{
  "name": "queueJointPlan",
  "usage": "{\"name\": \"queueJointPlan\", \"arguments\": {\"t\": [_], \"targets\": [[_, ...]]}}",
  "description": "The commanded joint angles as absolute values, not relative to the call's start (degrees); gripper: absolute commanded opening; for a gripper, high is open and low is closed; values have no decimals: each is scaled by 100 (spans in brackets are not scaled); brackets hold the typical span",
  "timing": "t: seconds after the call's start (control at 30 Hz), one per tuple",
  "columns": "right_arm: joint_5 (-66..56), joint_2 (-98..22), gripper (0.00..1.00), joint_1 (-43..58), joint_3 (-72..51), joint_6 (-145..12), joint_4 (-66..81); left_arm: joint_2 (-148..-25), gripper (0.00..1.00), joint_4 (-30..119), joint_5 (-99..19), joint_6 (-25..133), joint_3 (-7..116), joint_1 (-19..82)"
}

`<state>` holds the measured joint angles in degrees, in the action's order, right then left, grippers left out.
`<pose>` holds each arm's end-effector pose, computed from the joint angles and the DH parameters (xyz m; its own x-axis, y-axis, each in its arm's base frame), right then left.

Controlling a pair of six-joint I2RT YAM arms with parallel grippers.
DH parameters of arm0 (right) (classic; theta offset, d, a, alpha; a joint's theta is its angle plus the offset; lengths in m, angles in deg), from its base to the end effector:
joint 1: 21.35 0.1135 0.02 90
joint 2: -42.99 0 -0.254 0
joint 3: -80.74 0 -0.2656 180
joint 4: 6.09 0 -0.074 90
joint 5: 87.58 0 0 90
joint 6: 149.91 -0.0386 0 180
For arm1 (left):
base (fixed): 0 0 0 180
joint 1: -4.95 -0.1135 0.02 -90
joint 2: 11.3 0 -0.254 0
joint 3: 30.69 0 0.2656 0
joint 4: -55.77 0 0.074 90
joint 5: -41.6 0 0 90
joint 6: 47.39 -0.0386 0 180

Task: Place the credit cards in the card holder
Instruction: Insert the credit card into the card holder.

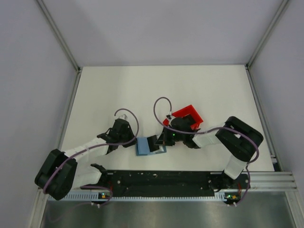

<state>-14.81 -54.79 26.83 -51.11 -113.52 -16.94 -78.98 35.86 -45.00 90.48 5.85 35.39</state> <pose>0.2001 0.2408 0.0934 -0.9447 0.0972 -0.3131 -0.1774 0.6515 0.7376 0.1899 -0.1142 0.1236 -0.8487 -0.3600 -0.3875 -0.1364 0.8569 -0.4972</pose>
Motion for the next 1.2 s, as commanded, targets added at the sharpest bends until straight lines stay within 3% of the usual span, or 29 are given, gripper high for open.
{"name": "queueJointPlan", "arguments": {"t": [0.0, 0.4, 0.67, 1.17], "targets": [[-1490, -5774, 0, 2945, -5394, -11467, -1684, -7898, 0, 3498, -4664, 8989, 355, 3545], [-1060, -5475, 0, 3165, -5561, -11809, -1387, -7863, 0, 3419, -4962, 9094, 320, 3545], [-444, -5299, 0, 3200, -6194, -12679, -2096, -7863, 0, 3498, -4981, 9209, 232, 3545], [-830, -5774, 0, 3279, -5597, -12346, -2239, -7898, 0, 3595, -4875, 9174, 214, 3545]]}}
